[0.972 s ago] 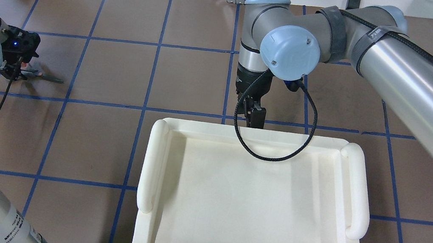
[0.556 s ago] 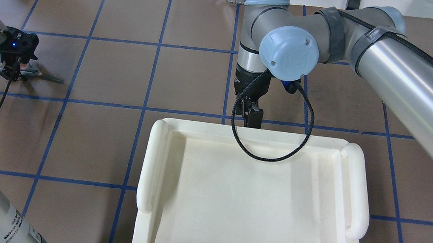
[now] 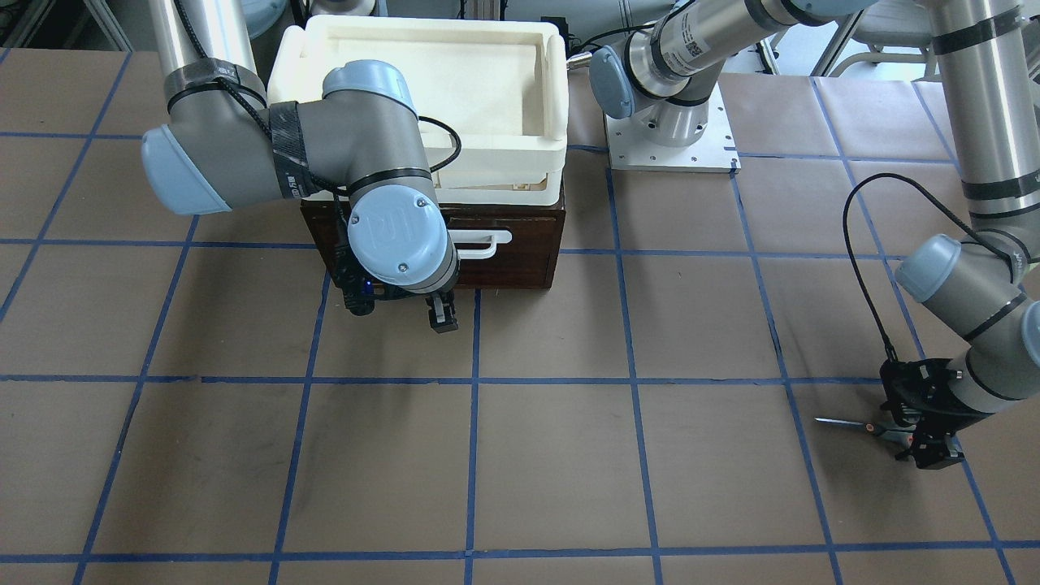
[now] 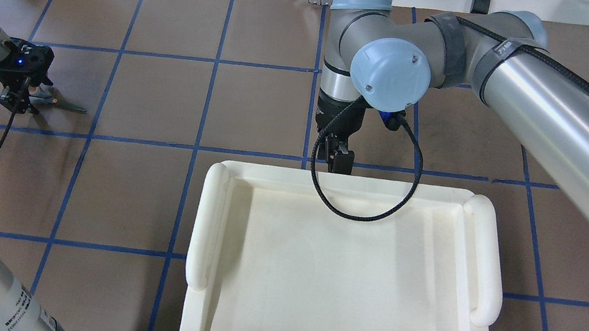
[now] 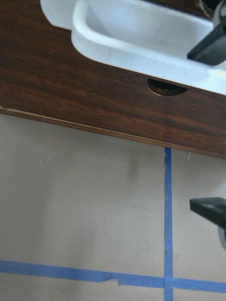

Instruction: Place scissors in drawer with both arms

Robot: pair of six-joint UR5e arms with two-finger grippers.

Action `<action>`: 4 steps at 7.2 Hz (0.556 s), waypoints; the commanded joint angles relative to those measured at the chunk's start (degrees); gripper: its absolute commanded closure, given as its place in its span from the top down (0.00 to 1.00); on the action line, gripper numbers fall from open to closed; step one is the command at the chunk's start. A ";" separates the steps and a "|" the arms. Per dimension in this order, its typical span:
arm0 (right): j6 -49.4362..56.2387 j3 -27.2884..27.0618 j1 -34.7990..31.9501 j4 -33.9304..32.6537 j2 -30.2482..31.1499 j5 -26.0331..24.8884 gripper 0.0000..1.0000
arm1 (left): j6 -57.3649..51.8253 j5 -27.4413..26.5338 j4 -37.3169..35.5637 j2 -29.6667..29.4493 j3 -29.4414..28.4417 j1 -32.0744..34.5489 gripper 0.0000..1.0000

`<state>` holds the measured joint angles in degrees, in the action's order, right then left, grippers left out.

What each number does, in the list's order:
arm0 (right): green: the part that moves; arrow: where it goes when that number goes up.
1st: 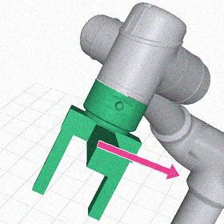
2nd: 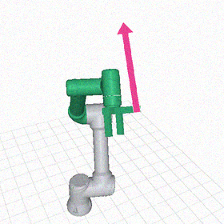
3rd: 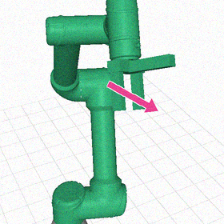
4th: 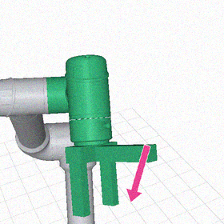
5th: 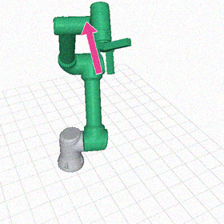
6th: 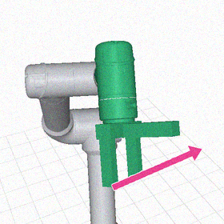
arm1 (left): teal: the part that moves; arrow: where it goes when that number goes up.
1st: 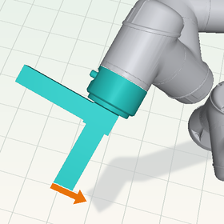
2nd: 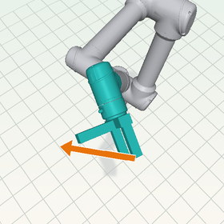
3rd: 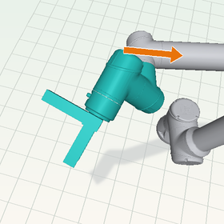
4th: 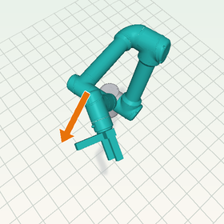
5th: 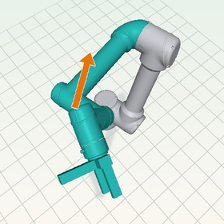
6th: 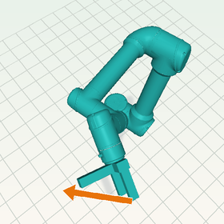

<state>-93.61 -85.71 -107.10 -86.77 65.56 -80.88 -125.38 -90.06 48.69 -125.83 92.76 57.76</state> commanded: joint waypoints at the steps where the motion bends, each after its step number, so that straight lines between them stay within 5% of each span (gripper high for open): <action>1: 0.36 -0.51 -0.03 -0.07 -0.08 -0.06 1.00 | 0.58 0.24 0.70 0.06 -0.04 -0.01 0.82; 4: 0.62 -0.51 -0.03 -0.59 -0.87 -0.15 1.00 | 0.49 0.32 0.88 -0.02 -0.04 -0.01 0.74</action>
<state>-92.99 -86.24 -107.14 -87.00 65.16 -80.97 -124.83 -89.80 49.56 -125.76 92.73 57.75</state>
